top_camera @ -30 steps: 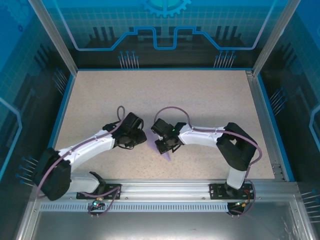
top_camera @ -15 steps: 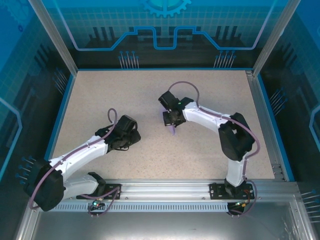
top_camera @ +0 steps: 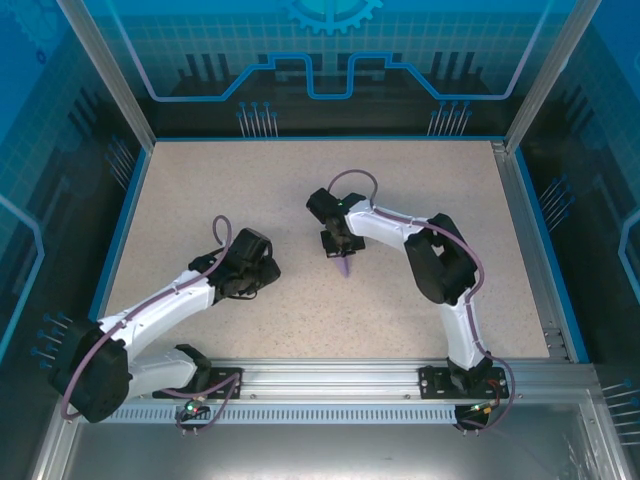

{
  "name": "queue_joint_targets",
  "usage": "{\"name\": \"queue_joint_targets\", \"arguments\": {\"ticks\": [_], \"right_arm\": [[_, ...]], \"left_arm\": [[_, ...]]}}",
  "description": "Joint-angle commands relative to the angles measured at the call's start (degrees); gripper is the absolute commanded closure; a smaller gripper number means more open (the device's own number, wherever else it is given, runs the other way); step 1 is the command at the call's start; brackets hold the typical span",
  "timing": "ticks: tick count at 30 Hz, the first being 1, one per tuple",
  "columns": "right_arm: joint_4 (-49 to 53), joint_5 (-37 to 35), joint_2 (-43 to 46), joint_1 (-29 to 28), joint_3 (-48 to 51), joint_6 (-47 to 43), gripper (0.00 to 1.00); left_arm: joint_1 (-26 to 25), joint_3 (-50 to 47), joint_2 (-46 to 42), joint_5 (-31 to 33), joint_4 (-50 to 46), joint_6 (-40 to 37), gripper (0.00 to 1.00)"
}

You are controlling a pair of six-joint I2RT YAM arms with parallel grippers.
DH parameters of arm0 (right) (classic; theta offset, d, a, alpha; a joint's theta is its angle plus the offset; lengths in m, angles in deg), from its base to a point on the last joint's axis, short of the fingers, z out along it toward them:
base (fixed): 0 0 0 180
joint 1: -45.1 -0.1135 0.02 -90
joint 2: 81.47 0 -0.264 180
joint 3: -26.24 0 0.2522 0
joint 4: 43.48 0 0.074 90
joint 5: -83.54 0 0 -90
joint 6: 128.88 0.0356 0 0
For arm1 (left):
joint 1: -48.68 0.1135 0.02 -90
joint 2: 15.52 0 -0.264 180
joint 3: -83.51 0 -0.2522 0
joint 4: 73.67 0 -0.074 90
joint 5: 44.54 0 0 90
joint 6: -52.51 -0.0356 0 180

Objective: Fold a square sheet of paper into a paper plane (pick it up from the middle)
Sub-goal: Move the paper plane to the center of the table.

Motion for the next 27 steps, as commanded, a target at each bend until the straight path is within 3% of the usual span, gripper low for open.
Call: {"name": "queue_joint_targets", "arguments": {"ticks": [1, 4, 10, 22, 27], "right_arm": [[1.62, -0.46, -2.21, 0.18, -0.64, 1.46, 0.85], [1.26, -0.35, -2.77, 0.19, 0.11, 1.89, 0.83], [-0.08, 0.19, -2.63, 0.33, 2.56, 2.96, 0.66], [-6.42, 5.2, -3.59, 1.42, 8.66, 3.17, 0.61], [-4.46, 4.08, -0.75, 1.4, 7.06, 2.44, 0.61]], "left_arm": [[0.69, -0.66, 1.2, -1.29, 0.62, -0.35, 0.56], [0.72, -0.44, 1.93, -1.76, 0.8, -0.56, 0.56], [0.88, -0.09, 2.59, -2.18, 1.05, -0.99, 0.56], [0.92, 0.45, 3.66, -3.06, 1.16, -1.39, 0.56], [0.97, 0.61, 3.39, -3.06, 0.95, -1.44, 0.56]]}}
